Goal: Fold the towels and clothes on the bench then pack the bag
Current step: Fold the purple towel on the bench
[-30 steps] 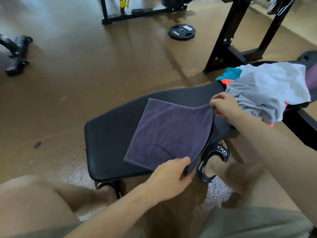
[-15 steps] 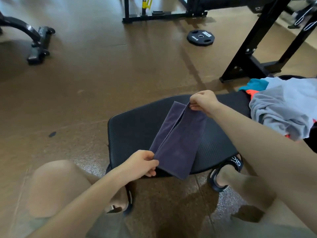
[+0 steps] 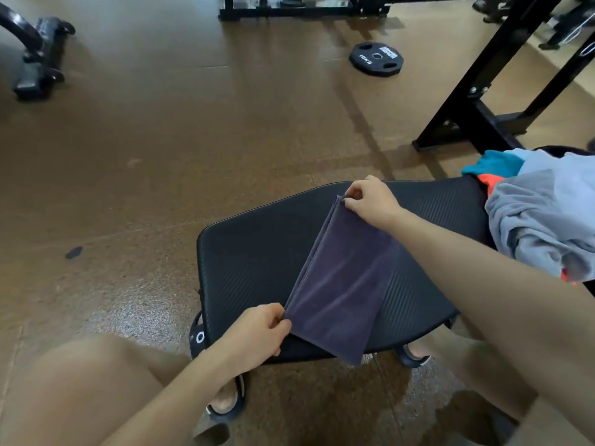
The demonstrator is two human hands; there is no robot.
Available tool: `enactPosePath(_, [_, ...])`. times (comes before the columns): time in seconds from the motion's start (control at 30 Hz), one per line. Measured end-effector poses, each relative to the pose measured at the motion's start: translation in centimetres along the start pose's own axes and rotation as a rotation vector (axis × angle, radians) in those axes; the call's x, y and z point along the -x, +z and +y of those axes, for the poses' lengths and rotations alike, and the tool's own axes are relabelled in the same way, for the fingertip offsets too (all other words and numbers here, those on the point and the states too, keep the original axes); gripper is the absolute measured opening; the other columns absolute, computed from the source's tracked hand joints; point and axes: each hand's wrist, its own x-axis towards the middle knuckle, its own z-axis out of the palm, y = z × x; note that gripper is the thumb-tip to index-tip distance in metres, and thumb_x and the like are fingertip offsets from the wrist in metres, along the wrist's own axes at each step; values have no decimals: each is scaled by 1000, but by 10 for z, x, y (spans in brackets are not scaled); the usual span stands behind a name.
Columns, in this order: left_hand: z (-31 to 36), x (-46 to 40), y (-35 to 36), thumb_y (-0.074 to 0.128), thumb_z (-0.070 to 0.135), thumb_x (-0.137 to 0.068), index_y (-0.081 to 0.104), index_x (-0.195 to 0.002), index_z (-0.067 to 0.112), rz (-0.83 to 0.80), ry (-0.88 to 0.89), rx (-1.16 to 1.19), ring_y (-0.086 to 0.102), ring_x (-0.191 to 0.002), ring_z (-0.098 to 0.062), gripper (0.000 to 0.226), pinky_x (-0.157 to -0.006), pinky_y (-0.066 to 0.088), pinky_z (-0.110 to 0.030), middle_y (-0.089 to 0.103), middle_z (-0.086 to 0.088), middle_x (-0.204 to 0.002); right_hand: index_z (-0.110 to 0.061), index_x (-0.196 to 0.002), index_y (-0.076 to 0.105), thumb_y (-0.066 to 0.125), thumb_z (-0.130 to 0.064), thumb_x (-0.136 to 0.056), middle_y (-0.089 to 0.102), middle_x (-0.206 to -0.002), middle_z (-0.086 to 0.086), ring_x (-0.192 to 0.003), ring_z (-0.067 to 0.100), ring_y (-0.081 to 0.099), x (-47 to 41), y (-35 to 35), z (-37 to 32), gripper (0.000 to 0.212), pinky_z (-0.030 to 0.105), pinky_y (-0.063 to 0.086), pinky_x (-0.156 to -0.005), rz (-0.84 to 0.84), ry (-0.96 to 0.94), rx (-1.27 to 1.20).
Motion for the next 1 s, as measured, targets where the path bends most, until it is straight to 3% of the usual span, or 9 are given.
enactPosePath(0.1, [0,2,2,55,31,-101,50,-74,26,17,38,-38,65,-64,-17,28,-62,49,-35,58,7,-67,-20,-100,68,61,-24,-96,58,-106,-1,-95,19,57,3,1,2,9,35,47,-86,33,-53,-9])
enactPosePath(0.2, [-2,0,2,55,33,-99,49,-72,26,32,38,-61,65,-69,-23,29,-62,47,-35,58,6,-68,-21,-102,66,60,-23,-97,66,-101,-4,-94,18,59,6,0,0,8,36,49,-81,52,-64,-35])
enactPosePath(0.33, [-4,-1,4,55,34,-98,47,-71,25,73,67,-114,48,-59,-9,30,-58,39,-29,55,6,-67,-24,-105,64,57,-27,-99,65,-100,-7,-92,17,59,6,2,-2,10,35,48,-78,34,-40,-46])
enactPosePath(0.5, [-2,3,3,54,41,-97,47,-73,27,119,69,-208,53,-59,-10,28,-59,48,-36,59,4,-69,-24,-106,61,54,-26,-99,67,-107,-3,-98,22,62,5,10,-4,10,41,53,-84,-6,-38,34])
enactPosePath(0.6, [3,6,2,51,49,-99,44,-80,31,172,95,-305,57,-63,-7,27,-56,45,-30,60,6,-73,-22,-108,60,53,-25,-99,68,-112,1,-101,25,62,5,14,-4,12,42,53,-84,13,-45,69])
enactPosePath(0.73, [8,4,3,39,46,-106,34,-78,34,205,84,-418,52,-64,-5,30,-55,34,-25,55,9,-75,-19,-120,55,53,-24,-101,58,-120,4,-100,26,62,8,19,-1,20,37,49,-79,80,-49,84])
enactPosePath(0.87, [8,4,4,39,45,-106,32,-79,33,243,91,-490,47,-59,-5,30,-53,30,-25,52,8,-73,-13,-132,49,53,-19,-102,46,-131,8,-86,25,63,41,24,-15,32,36,51,-75,249,-87,-25])
enactPosePath(0.93, [10,5,7,37,45,-106,32,-87,32,279,118,-546,43,-56,-5,24,-50,26,-21,50,10,-73,-15,-133,51,56,-20,-100,49,-131,3,-91,17,62,81,30,-23,33,31,53,-81,261,-208,-25])
enactPosePath(1.0, [10,6,12,35,45,-107,28,-97,31,328,153,-640,40,-55,-5,18,-48,21,-20,49,13,-77,-20,-140,50,52,-29,-101,51,-140,-1,-116,13,56,130,39,-23,40,31,47,-103,196,-294,47])
